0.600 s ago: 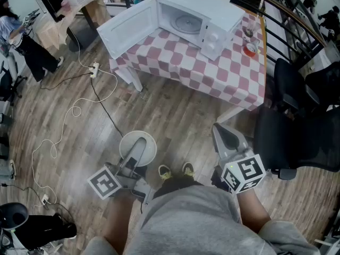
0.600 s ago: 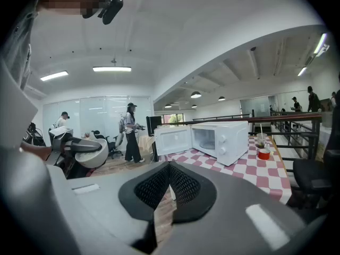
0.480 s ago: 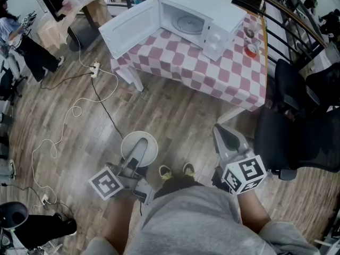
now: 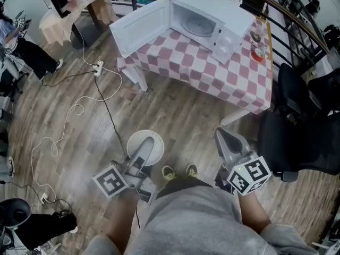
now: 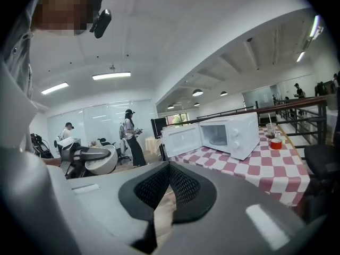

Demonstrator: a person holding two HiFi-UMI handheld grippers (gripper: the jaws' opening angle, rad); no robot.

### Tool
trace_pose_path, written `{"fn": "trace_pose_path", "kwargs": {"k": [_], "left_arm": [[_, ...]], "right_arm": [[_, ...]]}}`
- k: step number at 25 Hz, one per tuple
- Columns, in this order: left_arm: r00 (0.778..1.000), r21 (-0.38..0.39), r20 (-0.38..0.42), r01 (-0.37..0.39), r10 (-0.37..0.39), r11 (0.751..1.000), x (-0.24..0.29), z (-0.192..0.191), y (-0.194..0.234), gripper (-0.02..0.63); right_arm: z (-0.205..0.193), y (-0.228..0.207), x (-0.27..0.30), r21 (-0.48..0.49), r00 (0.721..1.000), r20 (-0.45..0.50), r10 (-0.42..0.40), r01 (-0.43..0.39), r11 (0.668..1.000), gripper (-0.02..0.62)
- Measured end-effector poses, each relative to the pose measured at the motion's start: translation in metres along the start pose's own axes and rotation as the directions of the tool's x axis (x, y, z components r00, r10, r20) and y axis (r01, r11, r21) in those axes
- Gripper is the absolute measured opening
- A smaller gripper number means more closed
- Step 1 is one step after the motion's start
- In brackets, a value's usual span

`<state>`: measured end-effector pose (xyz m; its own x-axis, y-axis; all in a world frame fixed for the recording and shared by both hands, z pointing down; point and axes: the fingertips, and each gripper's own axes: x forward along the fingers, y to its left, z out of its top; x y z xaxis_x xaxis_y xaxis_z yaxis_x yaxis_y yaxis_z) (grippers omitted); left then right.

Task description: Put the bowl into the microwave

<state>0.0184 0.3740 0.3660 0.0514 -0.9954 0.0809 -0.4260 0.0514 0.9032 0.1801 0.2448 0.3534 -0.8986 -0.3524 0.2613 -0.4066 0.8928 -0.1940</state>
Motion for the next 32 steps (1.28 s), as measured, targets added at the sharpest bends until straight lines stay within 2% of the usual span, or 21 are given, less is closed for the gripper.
{"fn": "trace_pose_path", "kwargs": {"k": [7, 20, 29, 32], "left_arm": [[0.999, 0.033, -0.029, -0.022, 0.023, 0.999, -0.008, 0.006, 0.016, 0.212], [0.999, 0.007, -0.019, 0.03, -0.029, 1.0, -0.005, 0.017, 0.011, 0.21], [1.0, -0.005, -0.025, -0.009, 0.009, 1.0, 0.004, 0.017, 0.023, 0.209], [1.0, 0.004, -0.023, -0.013, 0.014, 1.0, 0.01, 0.019, 0.024, 0.199]], "right_arm": [[-0.002, 0.015, 0.011, -0.046, 1.0, -0.014, -0.016, 0.015, 0.999, -0.002], [0.007, 0.022, 0.023, -0.052, 1.0, 0.007, -0.026, 0.026, 0.998, -0.002], [0.001, 0.01, 0.03, -0.025, 0.999, 0.019, -0.028, 0.029, 0.999, -0.002], [0.0, 0.005, 0.036, -0.045, 0.999, 0.024, -0.035, 0.036, 0.998, -0.002]]}}
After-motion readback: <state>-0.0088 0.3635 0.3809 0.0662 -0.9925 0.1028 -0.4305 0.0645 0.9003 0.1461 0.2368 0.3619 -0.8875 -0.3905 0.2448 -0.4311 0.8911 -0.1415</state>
